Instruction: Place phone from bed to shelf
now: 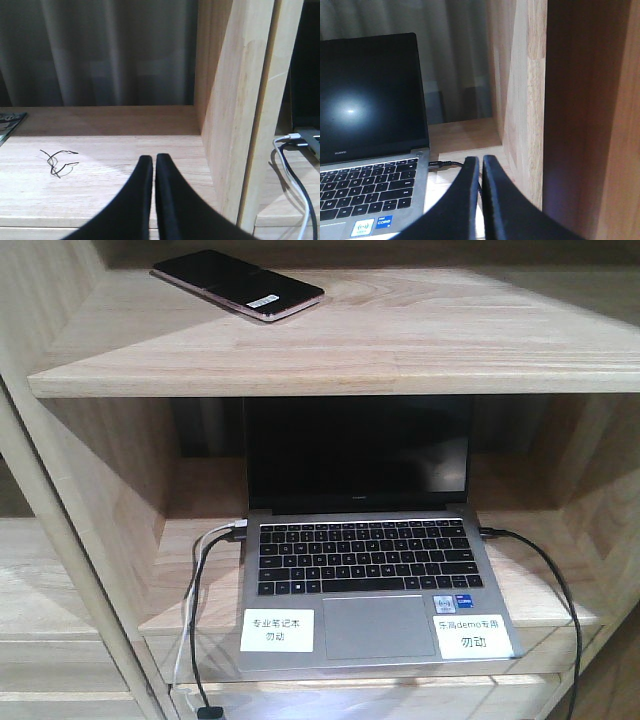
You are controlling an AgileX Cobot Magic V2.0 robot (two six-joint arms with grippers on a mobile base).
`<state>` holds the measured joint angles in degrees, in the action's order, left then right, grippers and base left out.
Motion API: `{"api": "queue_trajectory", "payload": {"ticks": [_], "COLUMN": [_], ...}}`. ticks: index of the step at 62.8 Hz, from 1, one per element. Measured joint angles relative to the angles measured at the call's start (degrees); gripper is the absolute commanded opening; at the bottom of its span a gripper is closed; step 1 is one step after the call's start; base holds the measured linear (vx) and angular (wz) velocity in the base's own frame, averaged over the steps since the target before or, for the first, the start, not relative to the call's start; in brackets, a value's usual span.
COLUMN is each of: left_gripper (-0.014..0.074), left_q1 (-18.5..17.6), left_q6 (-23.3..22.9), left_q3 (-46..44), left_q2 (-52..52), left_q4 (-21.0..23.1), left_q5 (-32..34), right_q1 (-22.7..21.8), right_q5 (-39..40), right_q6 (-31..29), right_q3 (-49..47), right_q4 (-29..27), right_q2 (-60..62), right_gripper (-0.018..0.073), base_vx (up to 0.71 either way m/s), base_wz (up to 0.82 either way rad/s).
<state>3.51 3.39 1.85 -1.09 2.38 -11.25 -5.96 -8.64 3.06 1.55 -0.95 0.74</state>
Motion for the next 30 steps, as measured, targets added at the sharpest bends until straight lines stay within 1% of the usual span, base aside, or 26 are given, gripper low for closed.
{"api": "queue_trajectory", "payload": {"ticks": [30], "left_gripper": [0.0001], "left_q1": [0.0], "left_q6": [0.0], "left_q3": [0.0], "left_q2": [0.0], "left_q4": [0.0], "left_q5": [0.0], "right_q1": [0.0], "right_q5": [0.0], "right_q6": [0.0], "right_q3": [0.0], "right_q4": [0.0], "right_q2": [0.0], "right_gripper": [-0.0005], "base_vx": [0.00], "base_wz": [0.00]}}
